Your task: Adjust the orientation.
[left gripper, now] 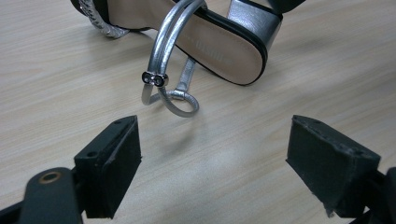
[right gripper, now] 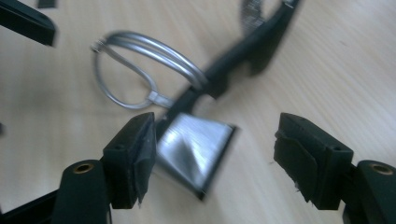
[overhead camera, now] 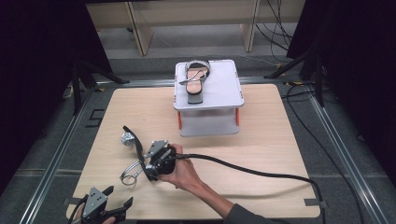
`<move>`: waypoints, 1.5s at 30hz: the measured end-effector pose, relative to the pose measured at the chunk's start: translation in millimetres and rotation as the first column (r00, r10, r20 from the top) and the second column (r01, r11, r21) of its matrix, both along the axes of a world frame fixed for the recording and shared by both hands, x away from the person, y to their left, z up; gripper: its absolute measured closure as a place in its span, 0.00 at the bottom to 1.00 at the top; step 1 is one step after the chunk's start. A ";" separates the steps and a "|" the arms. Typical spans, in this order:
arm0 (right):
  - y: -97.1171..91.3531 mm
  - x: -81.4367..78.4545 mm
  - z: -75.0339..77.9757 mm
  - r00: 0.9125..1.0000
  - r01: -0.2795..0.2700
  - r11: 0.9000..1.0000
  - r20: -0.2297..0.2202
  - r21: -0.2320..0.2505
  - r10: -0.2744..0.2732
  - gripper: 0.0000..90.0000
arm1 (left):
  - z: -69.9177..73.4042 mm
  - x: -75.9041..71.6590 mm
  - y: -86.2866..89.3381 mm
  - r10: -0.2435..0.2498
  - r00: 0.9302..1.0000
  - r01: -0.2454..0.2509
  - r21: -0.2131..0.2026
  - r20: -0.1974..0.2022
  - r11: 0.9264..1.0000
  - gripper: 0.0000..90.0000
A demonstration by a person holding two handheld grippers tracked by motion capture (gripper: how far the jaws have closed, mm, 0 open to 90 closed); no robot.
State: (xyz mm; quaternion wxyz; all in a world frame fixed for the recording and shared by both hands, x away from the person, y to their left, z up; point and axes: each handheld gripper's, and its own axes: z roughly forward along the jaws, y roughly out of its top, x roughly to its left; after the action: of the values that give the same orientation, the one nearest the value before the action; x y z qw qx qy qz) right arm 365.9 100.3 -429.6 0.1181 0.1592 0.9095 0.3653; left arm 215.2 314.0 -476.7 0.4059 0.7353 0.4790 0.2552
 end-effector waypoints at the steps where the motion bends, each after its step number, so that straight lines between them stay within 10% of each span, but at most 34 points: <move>1: 6.9 -1.6 1.2 1.000 -0.001 1.000 -0.017 0.006 0.001 0.35 | -0.1 -0.4 -0.6 0.003 1.000 -0.003 -0.005 0.003 1.000 0.19; 7: 32.9 5.1 -1.0 0.998 -0.040 0.999 -0.039 0.016 0.040 0.39 | 0.3 -1.0 0.4 -0.005 1.000 0.005 0.008 -0.003 1.000 0.19; 27: 24.7 26.8 -7.3 0.995 -0.018 0.999 -0.101 -0.035 0.014 0.73 | 0.0 -0.8 -0.2 -0.003 1.000 0.003 -0.012 0.004 1.000 0.19; 35: 5.1 51.4 -6.5 0.973 0.040 0.997 -0.228 0.065 -0.025 0.81 | -0.2 -0.8 -0.1 -0.004 1.000 0.004 -0.012 0.004 1.000 0.19; 45: -20.8 78.2 -0.6 0.968 0.113 0.987 -0.236 0.116 -0.084 0.83 | 0.1 -0.6 0.3 -0.012 1.000 0.012 0.009 -0.004 1.000 0.19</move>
State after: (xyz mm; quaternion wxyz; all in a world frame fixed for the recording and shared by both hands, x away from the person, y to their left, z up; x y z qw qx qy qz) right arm 444.1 79.5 -430.2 0.0196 0.2528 0.8827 0.3957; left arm 214.6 314.4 -476.5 0.4034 0.7402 0.4744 0.2535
